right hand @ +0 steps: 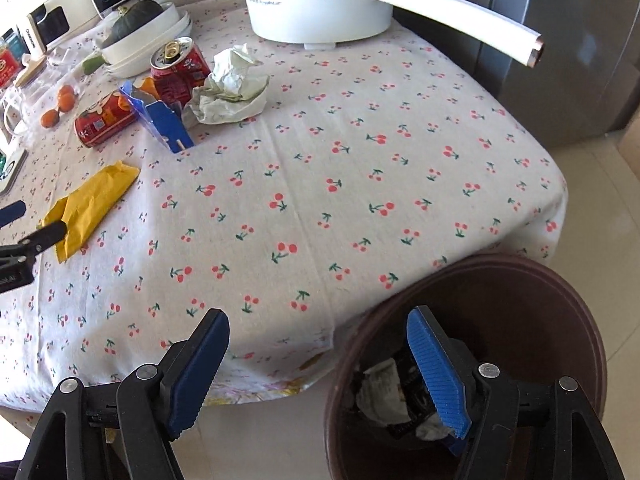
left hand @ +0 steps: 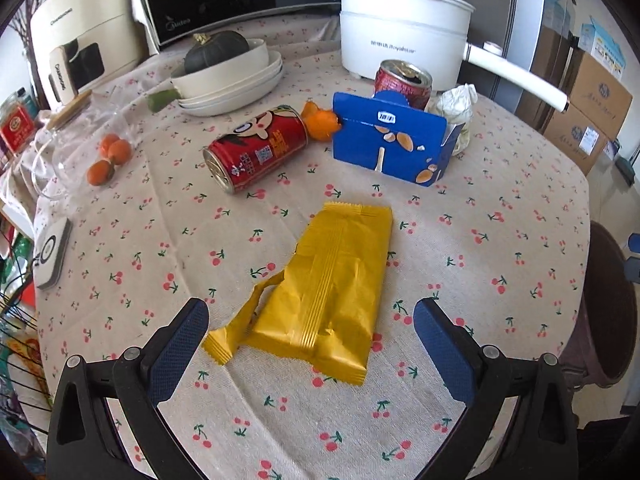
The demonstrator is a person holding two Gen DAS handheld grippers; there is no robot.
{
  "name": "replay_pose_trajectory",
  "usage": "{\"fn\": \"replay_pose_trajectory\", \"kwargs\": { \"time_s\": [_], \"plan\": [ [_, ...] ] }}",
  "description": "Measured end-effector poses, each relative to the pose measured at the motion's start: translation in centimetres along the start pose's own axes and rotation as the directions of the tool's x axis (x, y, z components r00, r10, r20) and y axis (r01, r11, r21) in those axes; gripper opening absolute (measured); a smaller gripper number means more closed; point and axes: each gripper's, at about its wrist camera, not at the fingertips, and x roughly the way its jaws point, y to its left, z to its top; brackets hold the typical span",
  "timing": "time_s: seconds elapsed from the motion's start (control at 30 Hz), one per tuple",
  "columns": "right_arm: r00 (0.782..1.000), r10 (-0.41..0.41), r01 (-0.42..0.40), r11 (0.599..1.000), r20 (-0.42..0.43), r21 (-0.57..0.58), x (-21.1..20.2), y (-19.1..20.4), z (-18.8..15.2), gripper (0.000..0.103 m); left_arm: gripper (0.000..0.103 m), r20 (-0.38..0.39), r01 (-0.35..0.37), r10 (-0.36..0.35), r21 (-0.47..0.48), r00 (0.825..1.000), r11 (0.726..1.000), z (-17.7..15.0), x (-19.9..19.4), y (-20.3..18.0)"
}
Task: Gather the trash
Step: 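Grasp the yellow snack bag with the left gripper and lift it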
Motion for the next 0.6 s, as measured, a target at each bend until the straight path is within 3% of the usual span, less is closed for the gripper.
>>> {"fn": "replay_pose_trajectory", "kwargs": {
  "time_s": [0.2, 0.3, 0.4, 0.47, 0.6],
  "plan": [
    [0.999, 0.021, -0.021, 0.999, -0.027, 0.027, 1.3, 0.4, 0.7, 0.077, 0.103, -0.042, 0.017, -0.018, -0.022, 0.999, 1.000, 1.3, 3.1, 0.3],
    [0.999, 0.023, -0.022, 0.999, -0.035, 0.032, 1.6, 0.3, 0.8, 0.077, 0.097, -0.057, 0.043, -0.045, -0.051, 0.997, 0.998, 1.4, 4.1, 0.6],
    [0.999, 0.017, -0.015, 0.999, -0.043, 0.035, 1.9, 0.2, 0.9, 0.077, 0.090, -0.058, 0.034, -0.036, -0.039, 0.998, 0.999, 1.4, 4.6, 0.3],
    [0.999, 0.011, -0.009, 0.999, -0.046, 0.039, 2.1, 0.1, 0.9, 0.077, 0.078, -0.051, 0.043, -0.045, -0.038, 0.998, 0.998, 1.4, 4.3, 0.2],
    [0.999, 0.002, 0.001, 0.999, -0.049, 0.048, 2.3, 0.2, 0.9, 0.077, 0.064, -0.051, 0.060, -0.064, -0.064, 0.997, 0.996, 1.2, 3.7, 0.7]
  ]
}}
